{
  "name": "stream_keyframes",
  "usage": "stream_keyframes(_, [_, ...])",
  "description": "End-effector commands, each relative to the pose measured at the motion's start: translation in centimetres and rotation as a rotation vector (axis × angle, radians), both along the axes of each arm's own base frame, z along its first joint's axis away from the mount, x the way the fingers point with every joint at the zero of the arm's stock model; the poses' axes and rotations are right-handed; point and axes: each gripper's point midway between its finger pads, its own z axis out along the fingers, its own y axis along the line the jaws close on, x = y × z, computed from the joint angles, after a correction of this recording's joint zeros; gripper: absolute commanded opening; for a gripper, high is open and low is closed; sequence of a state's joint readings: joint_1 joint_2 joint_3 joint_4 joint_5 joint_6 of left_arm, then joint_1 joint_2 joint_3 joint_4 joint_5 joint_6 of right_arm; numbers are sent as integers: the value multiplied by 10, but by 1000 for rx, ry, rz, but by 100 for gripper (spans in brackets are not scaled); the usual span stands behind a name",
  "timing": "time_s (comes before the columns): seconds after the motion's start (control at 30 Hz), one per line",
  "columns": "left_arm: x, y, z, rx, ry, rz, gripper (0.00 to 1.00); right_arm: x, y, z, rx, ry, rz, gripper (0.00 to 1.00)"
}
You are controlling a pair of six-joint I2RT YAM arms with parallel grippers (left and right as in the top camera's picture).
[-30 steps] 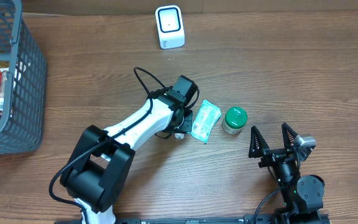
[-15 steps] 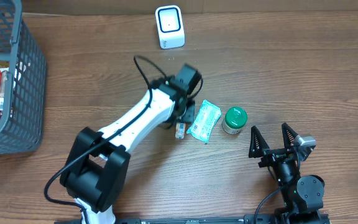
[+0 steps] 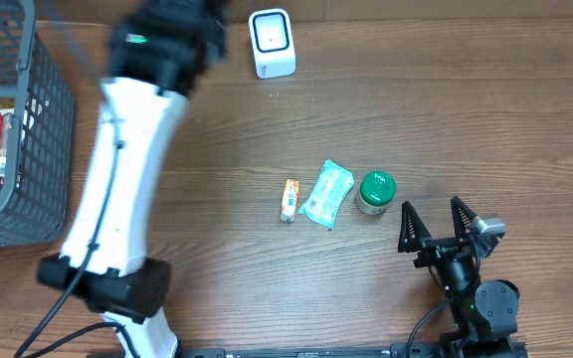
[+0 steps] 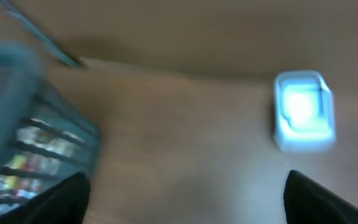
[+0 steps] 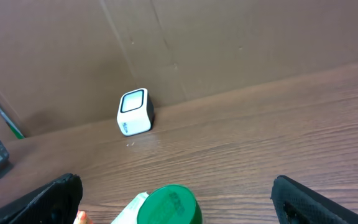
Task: Scan the item barcode
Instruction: 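Move the left gripper left into the grey basket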
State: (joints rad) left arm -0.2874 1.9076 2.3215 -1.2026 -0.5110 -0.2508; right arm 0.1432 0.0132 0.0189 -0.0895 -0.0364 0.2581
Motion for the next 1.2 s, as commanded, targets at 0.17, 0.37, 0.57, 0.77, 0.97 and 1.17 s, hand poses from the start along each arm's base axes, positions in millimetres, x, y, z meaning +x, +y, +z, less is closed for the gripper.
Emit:
stream_keyframes(0.17, [0, 128, 81, 97, -169, 88, 100, 1, -4, -2, 1, -1, -20, 100])
stream_keyframes(0.37, [-18, 221, 83, 92, -177, 229, 100, 1, -4, -2, 1, -2, -20, 100])
stream_keyframes(0.57, [-46, 306, 66, 67, -140, 329, 98, 1, -4, -2, 1, -1, -20, 100])
stream_keyframes(0.77, [-52, 365, -12, -9, 42, 403, 95, 1, -4, -2, 1, -2, -20, 100])
stream_keyframes(0.97, [-39, 396, -121, -69, 278, 389, 100, 1, -4, -2, 1, -2, -20, 100])
stream_keyframes(1.17, [-32, 416, -227, -128, 460, 363, 100, 1, -4, -2, 1, -1, -20, 100])
